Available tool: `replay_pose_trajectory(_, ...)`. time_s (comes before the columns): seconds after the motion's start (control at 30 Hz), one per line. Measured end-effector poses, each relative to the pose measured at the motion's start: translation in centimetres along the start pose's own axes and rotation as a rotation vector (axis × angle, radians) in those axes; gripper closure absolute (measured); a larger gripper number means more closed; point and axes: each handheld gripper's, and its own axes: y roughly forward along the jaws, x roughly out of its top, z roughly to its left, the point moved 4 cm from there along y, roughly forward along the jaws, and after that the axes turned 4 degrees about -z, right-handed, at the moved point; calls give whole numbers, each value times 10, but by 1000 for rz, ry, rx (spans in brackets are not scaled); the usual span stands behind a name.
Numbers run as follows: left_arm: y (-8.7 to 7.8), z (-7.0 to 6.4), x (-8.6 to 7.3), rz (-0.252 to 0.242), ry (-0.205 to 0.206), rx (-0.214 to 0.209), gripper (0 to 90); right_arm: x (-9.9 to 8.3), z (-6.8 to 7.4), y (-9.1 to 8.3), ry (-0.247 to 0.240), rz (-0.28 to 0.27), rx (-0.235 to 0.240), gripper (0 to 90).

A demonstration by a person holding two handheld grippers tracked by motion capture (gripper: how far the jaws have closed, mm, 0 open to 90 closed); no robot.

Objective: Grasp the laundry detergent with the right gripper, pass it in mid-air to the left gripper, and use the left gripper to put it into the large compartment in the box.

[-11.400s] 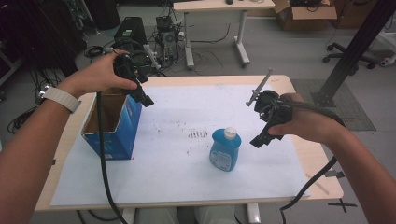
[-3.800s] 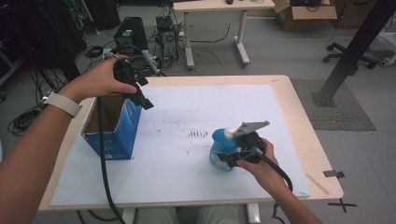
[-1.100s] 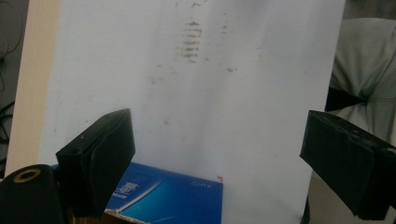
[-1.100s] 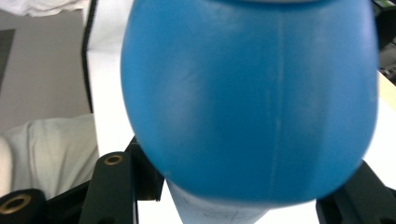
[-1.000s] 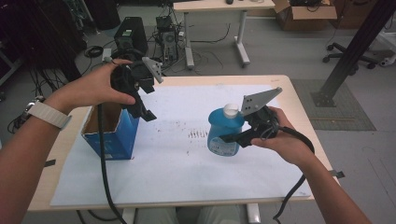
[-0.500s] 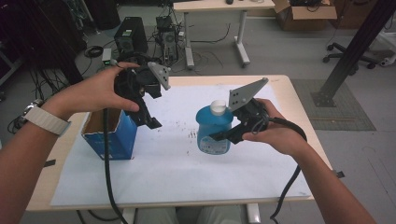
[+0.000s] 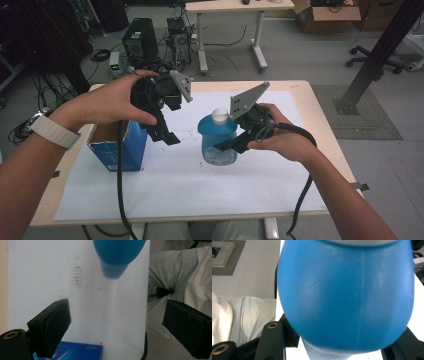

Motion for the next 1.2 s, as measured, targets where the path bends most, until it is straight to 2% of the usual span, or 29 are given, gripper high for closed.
replay_pose_trajectory(0.03, 2, -1, 2, 2, -1, -11, 82, 2, -1, 3, -3, 2, 6, 441)
replay_pose_trajectory(0.43, 8, -3, 14, 5, -9, -31, 73, 12, -1, 18, -25, 6, 38, 441)
replay_pose_trajectory(0.8, 15, -1, 21, 14, -2, -36, 73, 22, 1, 32, -32, 10, 78, 441)
replay_pose_trajectory(1.2, 19, 4, 24, 20, -5, -23, 73, 28, -1, 39, -39, 21, 90, 440)
